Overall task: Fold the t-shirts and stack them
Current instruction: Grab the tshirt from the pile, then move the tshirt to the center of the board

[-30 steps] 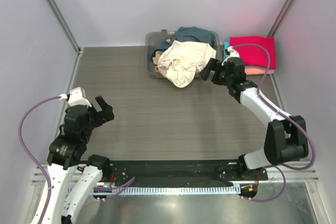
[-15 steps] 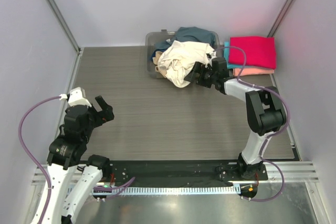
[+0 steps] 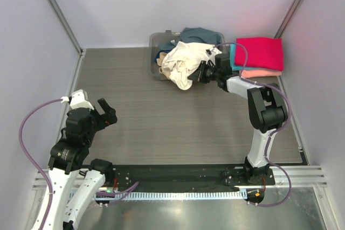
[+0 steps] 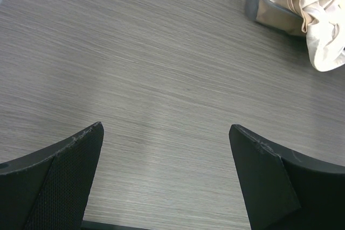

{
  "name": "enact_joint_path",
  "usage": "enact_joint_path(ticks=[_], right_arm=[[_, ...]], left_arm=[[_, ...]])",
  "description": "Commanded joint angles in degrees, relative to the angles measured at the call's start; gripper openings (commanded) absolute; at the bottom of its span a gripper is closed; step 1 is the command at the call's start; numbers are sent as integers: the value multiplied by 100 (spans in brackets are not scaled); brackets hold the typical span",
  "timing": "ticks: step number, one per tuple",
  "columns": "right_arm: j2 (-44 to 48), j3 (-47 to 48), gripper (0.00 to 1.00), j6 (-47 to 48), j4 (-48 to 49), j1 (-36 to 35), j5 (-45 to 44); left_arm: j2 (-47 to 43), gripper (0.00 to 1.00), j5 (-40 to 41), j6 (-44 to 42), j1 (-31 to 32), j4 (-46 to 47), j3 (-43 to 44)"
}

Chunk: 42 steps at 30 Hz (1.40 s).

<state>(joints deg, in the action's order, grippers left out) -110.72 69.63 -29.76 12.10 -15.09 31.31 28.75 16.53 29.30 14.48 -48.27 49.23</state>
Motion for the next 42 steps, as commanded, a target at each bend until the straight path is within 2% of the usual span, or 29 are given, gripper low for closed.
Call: enact_joint_path(ticks=[1,5,8,9,11,12,14,15,17,19,20,22,23,25,26,27,28,29,30,31,32,33,34,37,42], right_arm=[[427,630,2,136,-144,-125,420],[788,1324,1,321,-919,-196,393],[894,2421,1,461,-1908,-196,393],[833,3277,1,471,-2156,-187,472],[736,4256,1,575,-2892,-257,490],[692,5401,1,724,-3219,-344,420],[481,6628,1,918,-3956,-607,350],[463,7461,1,867,-4004,-661,341],[752,7776,1,709,-3857,-688,376],[1147,7296,1,708,-3759,-697,157],[1662,6963,1,778,-3715,-697,78],[2227,5637,1,979,-3723,-688,-490],[2761,4536,1,989,-3723,-627,-773],[3361,3371,1,911,-3741,-487,-1387],[3947,2773,1,832,-3741,-390,-2078],[4222,1636,1,753,-3758,-172,-2625],[4512,1059,1,639,-3776,-39,-3100],[5046,531,3,316,-3898,102,-4114],[5225,-318,38,156,-4030,468,-4394],[5427,-666,62,-2,-4266,646,-4571],[5568,-974,77,-152,-4321,796,-4686],[5848,-1517,97,-231,-4365,954,-4669],[5955,-1740,100,-284,-4374,1095,-4608],[6106,-2277,100,-381,-4365,1114,-4283],[5808,-2734,100,-540,-4084,1114,-3747]], left_arm=[[-1,100,78,-109,-7,213,-28],[-19,100,87,-109,-15,213,-28],[-28,100,87,-109,-15,204,-28],[-28,100,95,-100,-15,221,-28],[-28,100,104,-100,-15,195,-28],[-28,100,104,-91,-15,195,-28],[-28,100,122,-91,-15,195,-19],[-36,100,122,-91,-15,195,-19],[-45,100,131,-91,-15,195,-28],[-45,100,122,-91,-24,195,-19],[-45,100,122,-91,-24,195,-19],[-45,100,104,-91,-24,195,-19],[-45,100,96,-91,-15,195,-19],[-45,100,96,-100,-15,195,-19],[-45,100,87,-100,-15,195,-19],[-37,100,87,-91,-15,195,-19],[-36,100,69,-100,-15,204,-19],[-36,100,60,-91,-15,195,-2],[-36,100,17,-126,-24,213,-1],[-45,100,-105,-135,-24,230,-1],[-54,100,-133,-152,-15,248,-1],[-45,100,-176,-161,-15,274,-1],[-37,100,-229,-179,-24,274,-1],[-1,100,-474,-231,-15,344,-10],[542,100,-1056,39,-24,450,34]])
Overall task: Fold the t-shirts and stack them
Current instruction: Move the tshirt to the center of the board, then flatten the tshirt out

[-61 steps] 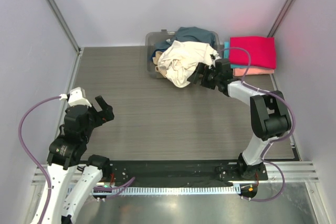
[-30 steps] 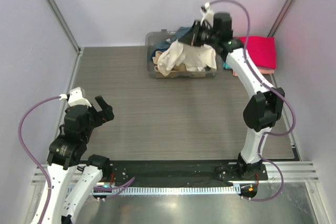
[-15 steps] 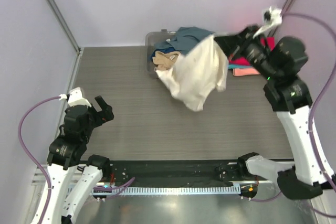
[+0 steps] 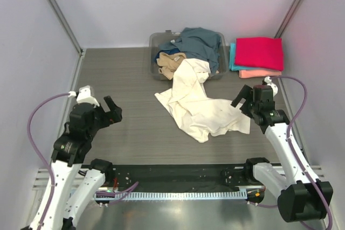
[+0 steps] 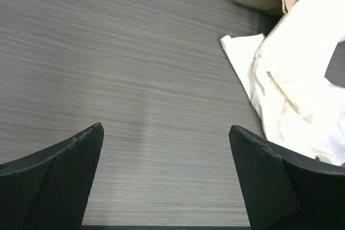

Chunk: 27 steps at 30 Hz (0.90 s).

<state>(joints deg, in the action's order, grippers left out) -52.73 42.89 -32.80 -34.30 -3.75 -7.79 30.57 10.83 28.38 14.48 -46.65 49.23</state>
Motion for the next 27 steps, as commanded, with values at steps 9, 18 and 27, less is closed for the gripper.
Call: enact_joint_path(ticks=[9,18,27], right_arm=[[-975,-185,100,-69,1242,-21,1121],[-1090,-475,100,89,1716,-21,1982],[-1275,-695,100,177,1918,-12,2176]], left_arm=[[3137,100,-837,905,485,1885,-46],[5975,91,-828,1310,749,3083,666],[7428,91,-960,1503,1048,3400,1211]])
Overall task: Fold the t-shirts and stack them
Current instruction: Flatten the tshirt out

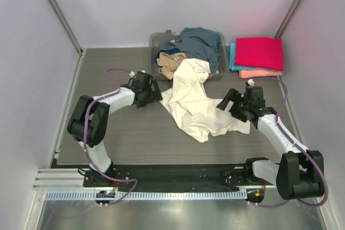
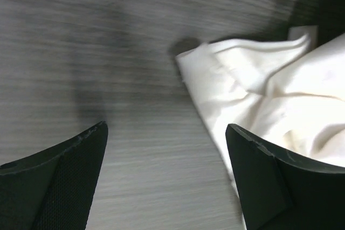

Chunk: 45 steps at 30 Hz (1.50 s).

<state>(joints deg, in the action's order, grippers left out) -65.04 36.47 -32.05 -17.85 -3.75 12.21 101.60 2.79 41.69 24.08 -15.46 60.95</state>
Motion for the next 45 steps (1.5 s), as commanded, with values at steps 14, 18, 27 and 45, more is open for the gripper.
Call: enact_joint_path(ticks=[14,18,27,45], right_arm=[[-378,-87,100,191,352,-12,10],[-440,-87,100,129,361,-12,-34],[-379,-140,100,15,598,-29,457],[0,-325,100,226,414,-29,774]], left_arm=[[-1411,0,55,524,185,519,-1119],[-3964,0,476,708,212,-516,-1918],[-5988,68,461,788,255,-1103,-2974],[-2,78,109,199,238,1203,-507]])
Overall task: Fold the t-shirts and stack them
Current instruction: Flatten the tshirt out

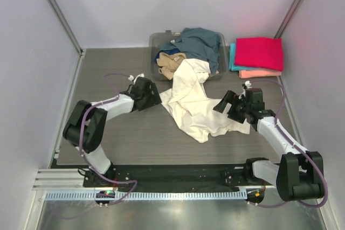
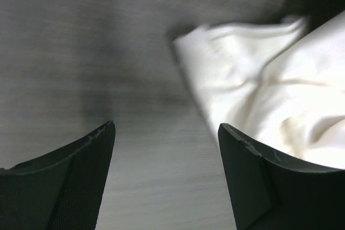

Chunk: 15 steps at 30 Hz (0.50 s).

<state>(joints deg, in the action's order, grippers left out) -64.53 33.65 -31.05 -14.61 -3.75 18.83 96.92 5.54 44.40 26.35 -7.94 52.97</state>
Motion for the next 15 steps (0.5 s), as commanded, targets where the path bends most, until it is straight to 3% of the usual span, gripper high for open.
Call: enact_joint_path(ticks=[1,4,7,8,10,11,15], right_arm=[[-85,-34,100,160,99,-21,112],[-217,19,100,204,90,-29,86],[-349,98,100,248,108,-29,59],[-376,107,100,257,116,-21,51],[-411,116,100,275,125,-21,-10],[-446,124,100,283,125,-29,-46],[-543,107,100,248,116,-29,-256]], left_arm=[[624,77,-237,-20,19,469,371],[1100,74,-325,86,11,539,626],[1398,58,-466,191,11,566,785],[1417,39,-518,200,19,583,794],[1365,18,-684,235,19,662,733],[1303,0,-686,244,11,663,697],[67,0,-598,323,19,409,-117]])
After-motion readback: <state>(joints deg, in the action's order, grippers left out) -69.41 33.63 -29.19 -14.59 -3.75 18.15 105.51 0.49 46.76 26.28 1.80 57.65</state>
